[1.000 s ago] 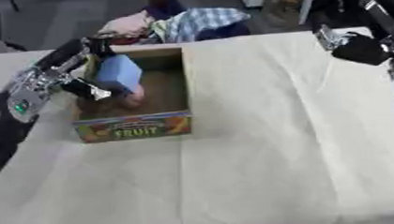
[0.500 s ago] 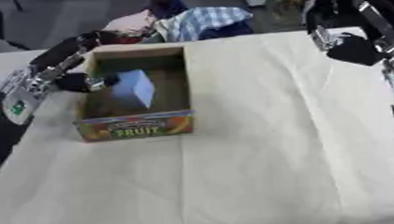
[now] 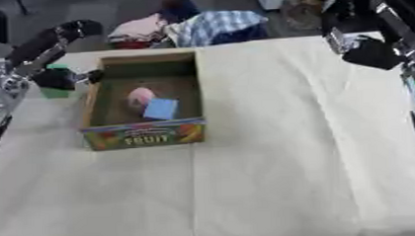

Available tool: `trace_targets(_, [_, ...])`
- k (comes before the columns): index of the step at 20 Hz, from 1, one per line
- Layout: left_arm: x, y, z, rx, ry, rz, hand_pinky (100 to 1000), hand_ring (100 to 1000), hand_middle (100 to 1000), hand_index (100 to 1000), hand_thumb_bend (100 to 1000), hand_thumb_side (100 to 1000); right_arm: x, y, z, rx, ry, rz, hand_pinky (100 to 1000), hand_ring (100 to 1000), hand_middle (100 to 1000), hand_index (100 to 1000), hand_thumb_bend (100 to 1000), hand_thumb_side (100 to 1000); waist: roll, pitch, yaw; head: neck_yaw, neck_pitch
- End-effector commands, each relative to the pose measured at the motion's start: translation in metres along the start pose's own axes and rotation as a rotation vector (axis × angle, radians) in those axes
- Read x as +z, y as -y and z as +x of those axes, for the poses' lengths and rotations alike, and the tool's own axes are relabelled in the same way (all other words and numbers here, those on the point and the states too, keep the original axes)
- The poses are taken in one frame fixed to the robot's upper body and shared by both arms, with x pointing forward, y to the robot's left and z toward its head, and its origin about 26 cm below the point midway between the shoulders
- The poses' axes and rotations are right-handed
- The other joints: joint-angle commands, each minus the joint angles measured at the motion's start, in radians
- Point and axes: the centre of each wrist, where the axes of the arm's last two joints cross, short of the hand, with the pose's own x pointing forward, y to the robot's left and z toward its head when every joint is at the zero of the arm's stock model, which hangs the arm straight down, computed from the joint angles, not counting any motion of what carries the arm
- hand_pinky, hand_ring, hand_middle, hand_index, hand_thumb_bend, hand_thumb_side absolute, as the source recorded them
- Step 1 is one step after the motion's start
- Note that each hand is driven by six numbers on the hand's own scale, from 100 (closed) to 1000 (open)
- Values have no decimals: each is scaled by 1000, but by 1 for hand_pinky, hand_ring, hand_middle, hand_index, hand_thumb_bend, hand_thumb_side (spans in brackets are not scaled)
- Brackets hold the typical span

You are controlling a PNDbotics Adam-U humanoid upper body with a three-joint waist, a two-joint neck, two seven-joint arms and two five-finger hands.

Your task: Pick up objects on the table and place them in the box.

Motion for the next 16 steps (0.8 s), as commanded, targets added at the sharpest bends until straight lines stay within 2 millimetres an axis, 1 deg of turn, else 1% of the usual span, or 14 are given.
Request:
trace_targets(1, [22, -33, -26, -77, -99, 36, 847, 860, 893, 927, 645, 768, -1, 14, 2, 38, 6, -1, 580, 674, 756, 914, 100, 574, 4, -17, 2, -5, -3])
trace_targets(5, [48, -44, -51, -133, -213, 46, 841, 861, 894, 925, 686, 745, -2, 16, 4, 39, 14, -2, 579, 673, 755, 914, 100, 574, 8, -8, -2, -8, -11])
trace_targets(9, [69, -61, -68, -187, -266, 71, 839, 861, 890, 921, 712, 720, -8, 22, 8, 48, 39, -8, 579, 673, 755, 914, 100, 574, 11, 18, -20, -5, -36])
trace_targets(13, [90, -78, -80, -228, -300, 74, 836, 855, 883, 917, 698, 721, -13, 30, 14, 63, 71, -14, 580, 673, 754, 914, 100, 574, 20, 52, -59, 3, -64])
trace_targets(16, [107, -91, -88, -252, -329, 70, 838, 851, 875, 911, 695, 696, -15, 41, 19, 83, 97, -23, 581, 674, 754, 914, 100, 573, 30, 80, -102, 7, -87])
